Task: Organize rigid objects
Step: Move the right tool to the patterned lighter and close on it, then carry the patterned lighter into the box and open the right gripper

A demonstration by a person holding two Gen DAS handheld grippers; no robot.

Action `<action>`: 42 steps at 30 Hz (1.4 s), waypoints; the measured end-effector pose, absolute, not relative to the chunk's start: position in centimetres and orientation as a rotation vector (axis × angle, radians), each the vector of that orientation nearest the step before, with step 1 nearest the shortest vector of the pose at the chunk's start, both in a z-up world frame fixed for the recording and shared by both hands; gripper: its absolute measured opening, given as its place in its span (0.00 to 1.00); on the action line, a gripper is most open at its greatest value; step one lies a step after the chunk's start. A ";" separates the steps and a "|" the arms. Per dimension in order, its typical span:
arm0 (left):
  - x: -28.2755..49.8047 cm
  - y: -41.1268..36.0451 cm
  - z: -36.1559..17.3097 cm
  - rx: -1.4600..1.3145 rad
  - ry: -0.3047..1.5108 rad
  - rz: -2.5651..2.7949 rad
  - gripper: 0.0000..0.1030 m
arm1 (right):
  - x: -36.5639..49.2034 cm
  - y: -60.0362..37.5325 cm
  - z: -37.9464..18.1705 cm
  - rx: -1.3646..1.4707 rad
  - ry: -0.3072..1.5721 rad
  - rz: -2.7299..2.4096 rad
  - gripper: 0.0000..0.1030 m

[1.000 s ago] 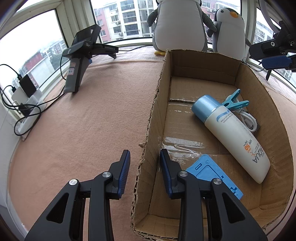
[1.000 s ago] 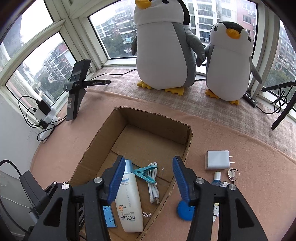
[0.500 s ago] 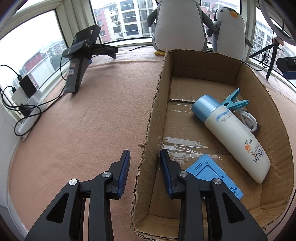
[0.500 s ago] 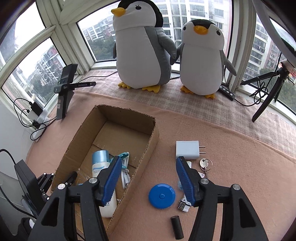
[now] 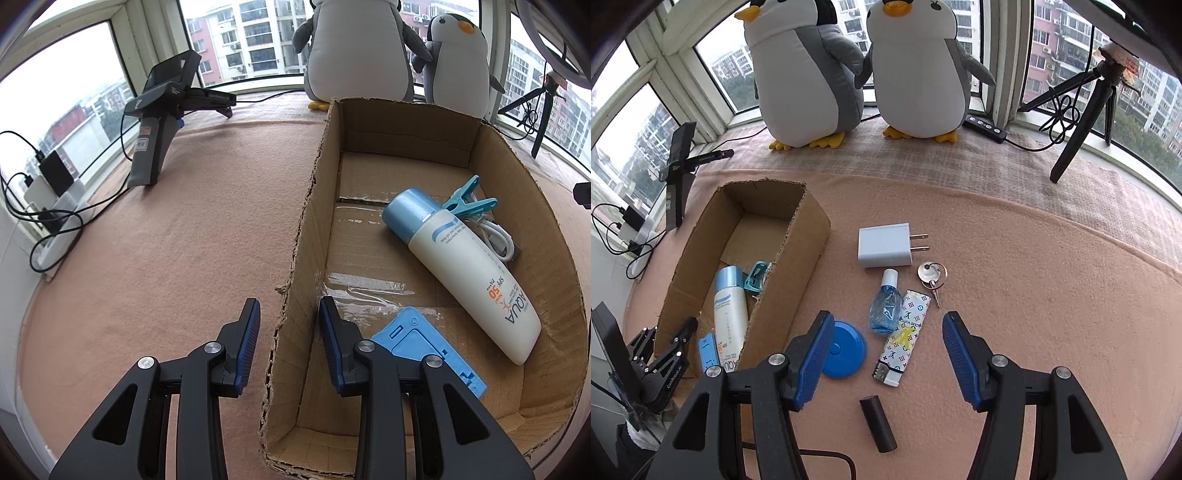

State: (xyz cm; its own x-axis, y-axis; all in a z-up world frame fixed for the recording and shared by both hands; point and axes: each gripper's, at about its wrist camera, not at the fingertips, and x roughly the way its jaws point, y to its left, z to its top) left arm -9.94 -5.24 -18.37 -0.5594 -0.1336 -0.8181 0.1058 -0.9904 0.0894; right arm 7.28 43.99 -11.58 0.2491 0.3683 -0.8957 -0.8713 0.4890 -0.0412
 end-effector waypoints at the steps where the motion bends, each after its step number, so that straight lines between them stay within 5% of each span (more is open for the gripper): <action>1: -9.9 -5.3 -18.4 1.399 -0.046 -2.660 0.30 | 7.5 43.9 -11.9 -0.620 0.986 0.912 0.55; 21: -10.0 -5.3 -18.3 1.399 -0.045 -2.660 0.30 | 8.6 44.8 -16.6 -0.698 1.041 0.812 0.40; 31: -9.9 -5.2 -18.4 1.399 -0.041 -2.660 0.30 | 8.9 45.1 -17.1 -0.735 1.051 0.788 0.21; 42: -9.9 -5.3 -18.4 1.398 -0.041 -2.660 0.30 | 9.6 43.7 -16.7 -0.734 1.042 0.792 0.19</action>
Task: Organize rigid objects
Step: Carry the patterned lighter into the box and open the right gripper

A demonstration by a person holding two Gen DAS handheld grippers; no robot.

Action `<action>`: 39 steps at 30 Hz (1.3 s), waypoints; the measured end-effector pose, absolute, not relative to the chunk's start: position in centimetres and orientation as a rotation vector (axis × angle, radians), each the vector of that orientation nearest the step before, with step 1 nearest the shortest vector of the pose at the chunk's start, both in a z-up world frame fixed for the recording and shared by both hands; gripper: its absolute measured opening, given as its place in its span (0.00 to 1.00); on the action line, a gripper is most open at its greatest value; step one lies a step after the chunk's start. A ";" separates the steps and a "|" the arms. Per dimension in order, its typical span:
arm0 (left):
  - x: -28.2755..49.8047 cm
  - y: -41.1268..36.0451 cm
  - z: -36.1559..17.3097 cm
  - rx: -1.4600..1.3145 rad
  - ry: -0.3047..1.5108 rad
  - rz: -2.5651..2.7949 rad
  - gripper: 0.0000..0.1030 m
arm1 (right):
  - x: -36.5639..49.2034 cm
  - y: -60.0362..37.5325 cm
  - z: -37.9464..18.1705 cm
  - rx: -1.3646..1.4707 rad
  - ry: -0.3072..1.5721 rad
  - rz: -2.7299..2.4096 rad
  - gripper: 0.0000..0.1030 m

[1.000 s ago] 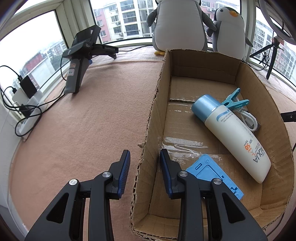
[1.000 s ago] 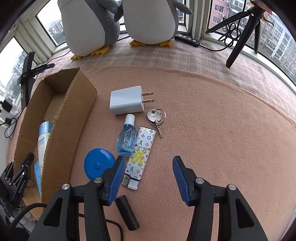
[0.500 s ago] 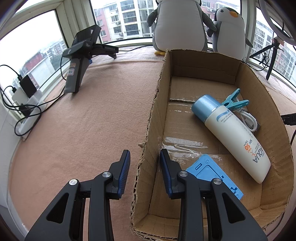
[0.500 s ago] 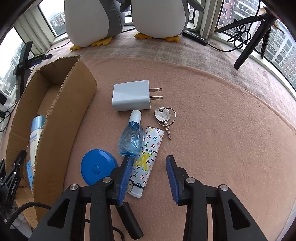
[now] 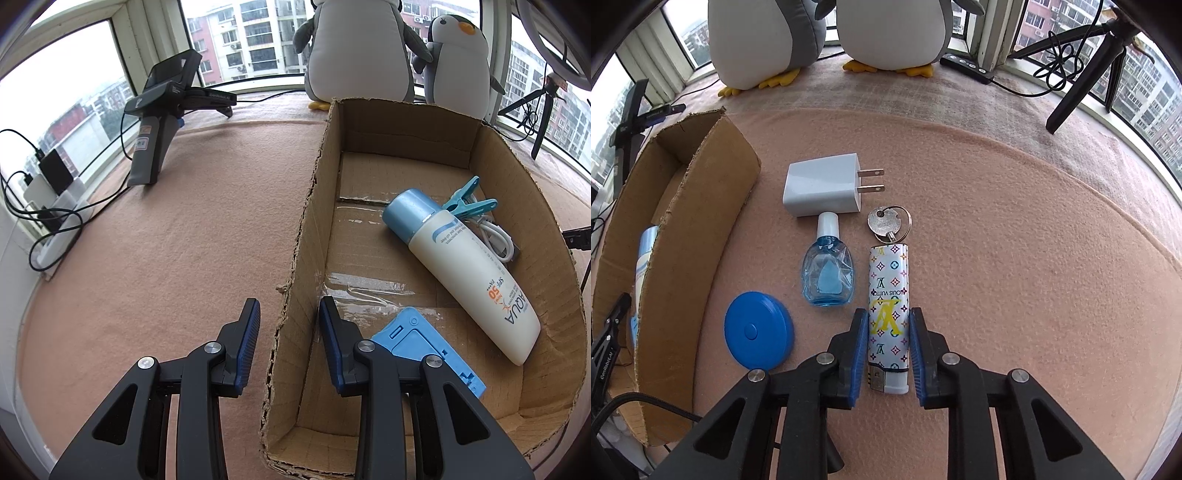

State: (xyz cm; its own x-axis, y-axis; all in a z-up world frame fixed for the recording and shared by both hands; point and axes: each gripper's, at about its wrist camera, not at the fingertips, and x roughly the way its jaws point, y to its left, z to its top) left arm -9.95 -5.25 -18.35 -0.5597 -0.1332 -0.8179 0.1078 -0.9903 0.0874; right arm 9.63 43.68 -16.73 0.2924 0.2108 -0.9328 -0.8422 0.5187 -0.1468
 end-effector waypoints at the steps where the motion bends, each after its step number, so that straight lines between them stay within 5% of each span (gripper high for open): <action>1: -9.9 -5.3 -18.4 1.398 -0.040 -2.659 0.30 | 9.8 43.4 -16.6 -0.721 1.046 0.794 0.19; 24: -9.9 -5.3 -18.3 1.399 -0.044 -2.659 0.30 | 1.9 43.7 -8.5 -0.582 0.940 1.043 0.19; 39: -9.9 -5.3 -18.3 1.398 -0.043 -2.660 0.30 | -8.3 46.4 -12.4 -0.743 0.967 1.257 0.19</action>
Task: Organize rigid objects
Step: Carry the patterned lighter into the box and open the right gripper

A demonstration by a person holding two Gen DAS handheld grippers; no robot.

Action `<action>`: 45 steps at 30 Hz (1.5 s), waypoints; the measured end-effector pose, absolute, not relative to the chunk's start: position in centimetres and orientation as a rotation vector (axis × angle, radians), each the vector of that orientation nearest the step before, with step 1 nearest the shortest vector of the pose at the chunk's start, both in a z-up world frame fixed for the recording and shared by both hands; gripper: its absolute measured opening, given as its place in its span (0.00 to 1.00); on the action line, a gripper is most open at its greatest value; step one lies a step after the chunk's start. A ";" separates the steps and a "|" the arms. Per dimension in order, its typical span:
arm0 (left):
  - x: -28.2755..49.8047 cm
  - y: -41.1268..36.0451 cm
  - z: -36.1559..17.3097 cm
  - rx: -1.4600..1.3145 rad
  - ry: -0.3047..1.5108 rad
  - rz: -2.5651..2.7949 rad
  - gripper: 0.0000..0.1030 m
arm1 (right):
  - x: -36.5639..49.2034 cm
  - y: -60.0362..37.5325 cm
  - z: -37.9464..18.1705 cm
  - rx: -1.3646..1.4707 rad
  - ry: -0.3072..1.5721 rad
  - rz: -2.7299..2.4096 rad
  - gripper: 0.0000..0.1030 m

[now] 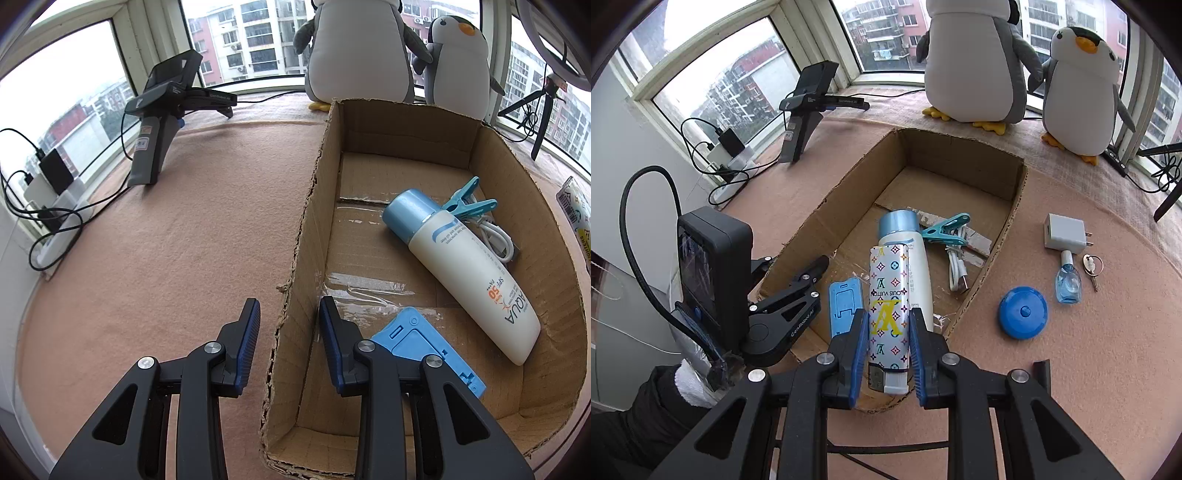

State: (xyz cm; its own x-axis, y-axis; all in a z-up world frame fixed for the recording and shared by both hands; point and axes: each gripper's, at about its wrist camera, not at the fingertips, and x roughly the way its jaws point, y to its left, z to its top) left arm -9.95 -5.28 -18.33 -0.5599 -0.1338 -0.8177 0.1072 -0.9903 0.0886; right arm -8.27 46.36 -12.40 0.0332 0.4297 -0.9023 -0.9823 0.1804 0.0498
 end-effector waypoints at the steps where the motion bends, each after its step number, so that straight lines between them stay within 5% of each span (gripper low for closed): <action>1: -9.9 -5.3 -18.3 1.398 -0.043 -2.660 0.30 | -8.5 46.5 -12.7 -0.749 0.974 1.261 0.19; 19: -9.9 -5.3 -18.3 1.398 -0.043 -2.660 0.30 | -10.2 46.9 -14.5 -0.836 0.920 1.236 0.20; 25: -9.9 -5.3 -18.3 1.397 -0.044 -2.660 0.30 | -10.7 47.1 -14.0 -0.854 0.870 1.227 0.36; 45: -9.9 -5.4 -18.3 1.396 -0.048 -2.659 0.30 | -10.6 46.4 -12.5 -0.872 0.718 1.131 0.55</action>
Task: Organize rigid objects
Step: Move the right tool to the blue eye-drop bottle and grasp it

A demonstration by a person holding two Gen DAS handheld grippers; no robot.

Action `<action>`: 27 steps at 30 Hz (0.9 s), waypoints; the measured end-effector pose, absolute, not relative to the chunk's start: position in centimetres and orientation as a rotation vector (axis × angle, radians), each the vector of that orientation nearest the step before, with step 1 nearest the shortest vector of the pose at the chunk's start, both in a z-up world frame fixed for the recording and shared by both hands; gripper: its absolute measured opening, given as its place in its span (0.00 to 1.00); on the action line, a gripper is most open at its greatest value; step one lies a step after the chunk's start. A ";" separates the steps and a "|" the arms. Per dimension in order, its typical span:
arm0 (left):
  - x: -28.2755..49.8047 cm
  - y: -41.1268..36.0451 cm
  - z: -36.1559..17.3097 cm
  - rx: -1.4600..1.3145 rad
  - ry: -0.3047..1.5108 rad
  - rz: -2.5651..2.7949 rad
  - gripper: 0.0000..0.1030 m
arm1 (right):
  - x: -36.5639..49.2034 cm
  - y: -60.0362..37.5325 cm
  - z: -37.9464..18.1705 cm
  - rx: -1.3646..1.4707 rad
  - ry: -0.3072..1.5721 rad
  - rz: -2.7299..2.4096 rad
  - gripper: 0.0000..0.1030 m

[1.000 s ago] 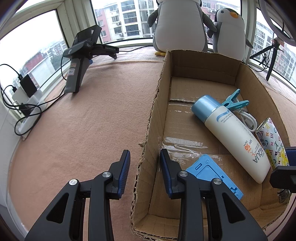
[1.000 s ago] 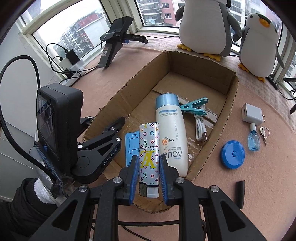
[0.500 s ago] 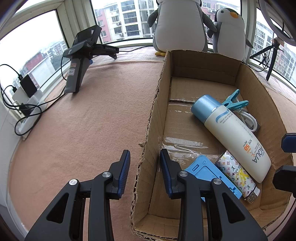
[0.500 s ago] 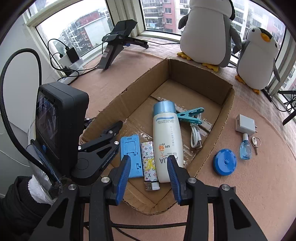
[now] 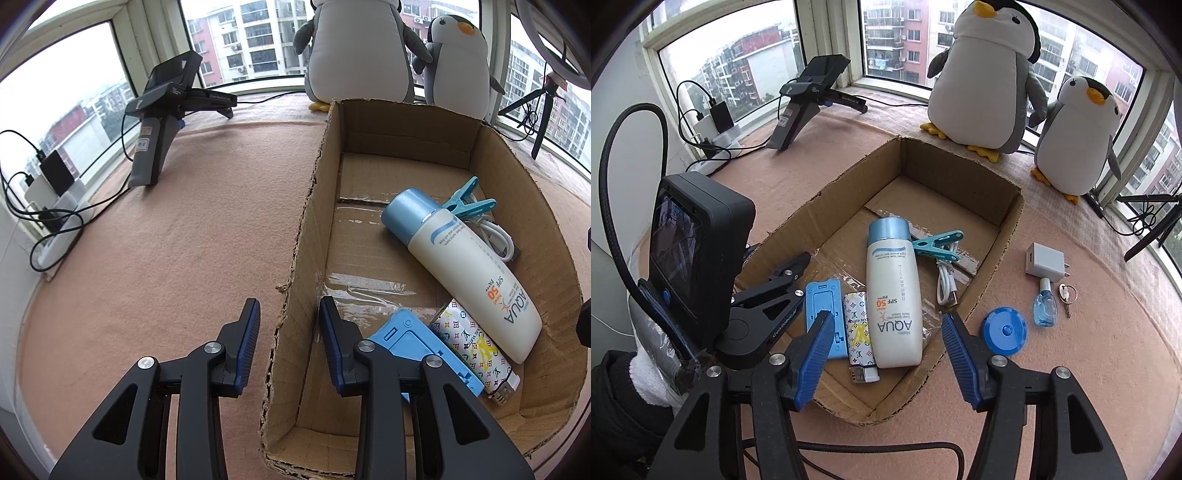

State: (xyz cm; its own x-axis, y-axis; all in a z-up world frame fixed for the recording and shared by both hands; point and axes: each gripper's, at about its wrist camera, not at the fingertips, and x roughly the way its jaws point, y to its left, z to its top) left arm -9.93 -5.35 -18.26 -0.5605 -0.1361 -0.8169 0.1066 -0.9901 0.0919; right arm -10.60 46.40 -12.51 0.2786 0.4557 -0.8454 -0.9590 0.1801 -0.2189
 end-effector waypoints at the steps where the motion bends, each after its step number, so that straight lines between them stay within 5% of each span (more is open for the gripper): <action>1: -9.9 -5.4 -18.3 1.396 -0.049 -2.659 0.30 | -10.4 46.3 -12.4 -0.873 0.708 1.116 0.56; 27: -10.0 -5.4 -18.2 1.393 -0.059 -2.658 0.30 | 0.4 41.7 -10.0 -0.696 0.767 0.939 0.59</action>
State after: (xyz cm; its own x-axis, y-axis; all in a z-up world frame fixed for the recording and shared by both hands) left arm -10.01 -5.40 -18.23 -0.5612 -0.1418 -0.8154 0.1057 -0.9894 0.0994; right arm 0.44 41.73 -10.02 0.3775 0.4352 -0.8173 -0.8877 0.4212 -0.1857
